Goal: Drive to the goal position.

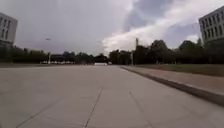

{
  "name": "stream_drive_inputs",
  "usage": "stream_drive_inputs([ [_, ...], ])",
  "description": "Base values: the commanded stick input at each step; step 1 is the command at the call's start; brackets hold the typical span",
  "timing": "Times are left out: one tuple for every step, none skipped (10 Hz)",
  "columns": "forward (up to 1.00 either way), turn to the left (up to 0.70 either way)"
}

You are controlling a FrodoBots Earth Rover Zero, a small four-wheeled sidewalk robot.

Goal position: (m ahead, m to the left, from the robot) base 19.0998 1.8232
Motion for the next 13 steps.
stream_drive_inputs([
  [1.0,0.0],
  [1.0,0.0],
  [1.0,0.0],
  [1.0,0.0],
  [1.0,0.0],
  [1.0,0.0],
  [1.0,0.0],
  [1.0,0.0],
  [1.0,0.0],
  [1.0,0.0],
  [1.0,0.0],
  [1.0,0.0],
  [1.0,0.0],
])
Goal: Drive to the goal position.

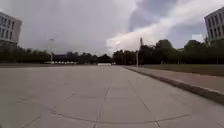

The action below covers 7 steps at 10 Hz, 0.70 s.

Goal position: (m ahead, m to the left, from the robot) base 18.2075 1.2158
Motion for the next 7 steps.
stream_drive_inputs([
  [1.0,0.0],
  [1.0,0.0],
  [1.0,0.0],
  [1.0,0.0],
  [1.0,0.0],
  [1.0,0.0],
  [1.0,-0.15],
])
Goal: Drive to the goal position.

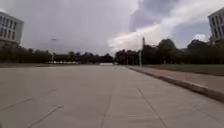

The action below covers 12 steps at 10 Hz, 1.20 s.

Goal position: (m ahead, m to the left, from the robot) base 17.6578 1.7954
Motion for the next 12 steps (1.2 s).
stream_drive_inputs([
  [1.0,-0.27],
  [1.0,-0.27],
  [1.0,-0.27],
  [1.0,-0.27],
  [1.0,-0.27],
  [1.0,-0.27],
  [1.0,0.0],
  [1.0,0.0],
  [1.0,0.0],
  [1.0,0.0],
  [1.0,0.0],
  [1.0,0.0],
])
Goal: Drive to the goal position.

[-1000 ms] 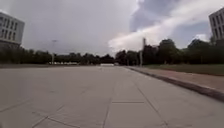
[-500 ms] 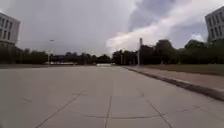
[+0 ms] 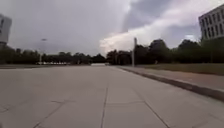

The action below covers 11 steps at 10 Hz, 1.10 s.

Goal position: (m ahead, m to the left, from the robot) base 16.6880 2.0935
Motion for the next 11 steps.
stream_drive_inputs([
  [1.0,0.0],
  [1.0,0.0],
  [1.0,0.0],
  [1.0,0.0],
  [1.0,0.0],
  [1.0,0.0],
  [1.0,0.0],
  [1.0,0.0],
  [1.0,0.0],
  [1.0,0.0],
  [1.0,0.0],
])
